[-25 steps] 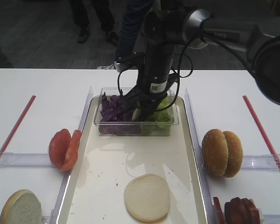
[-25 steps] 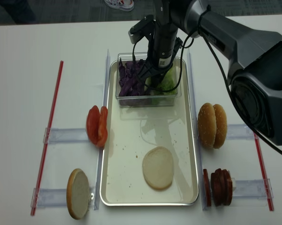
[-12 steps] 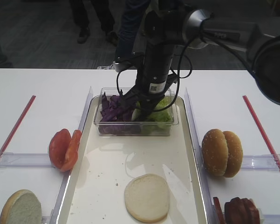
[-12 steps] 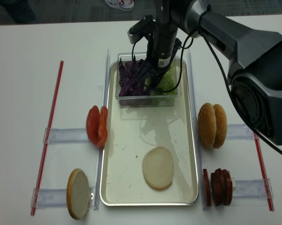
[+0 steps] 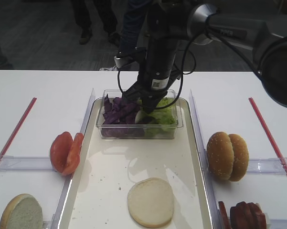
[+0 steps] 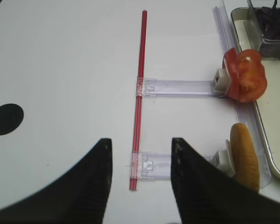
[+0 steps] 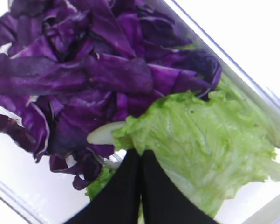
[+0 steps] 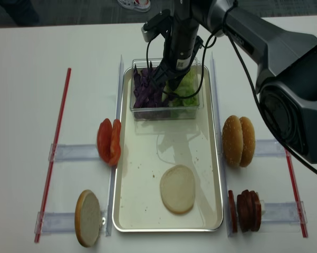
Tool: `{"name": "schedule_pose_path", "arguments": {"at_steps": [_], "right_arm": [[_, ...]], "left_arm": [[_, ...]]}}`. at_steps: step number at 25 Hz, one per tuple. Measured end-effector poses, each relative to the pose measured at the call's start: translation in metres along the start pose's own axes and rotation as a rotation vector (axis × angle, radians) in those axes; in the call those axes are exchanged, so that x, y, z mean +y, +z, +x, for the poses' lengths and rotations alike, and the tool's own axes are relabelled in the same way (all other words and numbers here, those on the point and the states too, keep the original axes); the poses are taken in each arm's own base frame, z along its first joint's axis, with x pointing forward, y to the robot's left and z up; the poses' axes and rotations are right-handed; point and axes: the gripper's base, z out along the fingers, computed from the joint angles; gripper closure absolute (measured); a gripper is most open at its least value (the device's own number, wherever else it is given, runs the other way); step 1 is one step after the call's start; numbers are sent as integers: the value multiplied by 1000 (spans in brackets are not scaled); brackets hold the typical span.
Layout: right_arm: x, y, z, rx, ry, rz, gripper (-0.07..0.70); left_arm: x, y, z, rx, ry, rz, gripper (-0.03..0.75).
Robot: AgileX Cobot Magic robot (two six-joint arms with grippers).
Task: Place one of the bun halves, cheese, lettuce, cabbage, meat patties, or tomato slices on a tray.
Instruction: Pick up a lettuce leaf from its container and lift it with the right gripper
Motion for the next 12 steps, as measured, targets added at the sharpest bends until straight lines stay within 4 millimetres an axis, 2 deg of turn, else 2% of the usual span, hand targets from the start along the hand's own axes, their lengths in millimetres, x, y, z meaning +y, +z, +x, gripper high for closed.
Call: {"name": "schedule_pose_path", "arguments": {"at_steps": [6,12], "right_arm": [[0,-4,0,4,-3,2,602],[1,-21,0,-14,-12,23,602]], "left_arm": [[0,0,0,0,0,0,428],[0,0,0,0,0,0,428]]}}
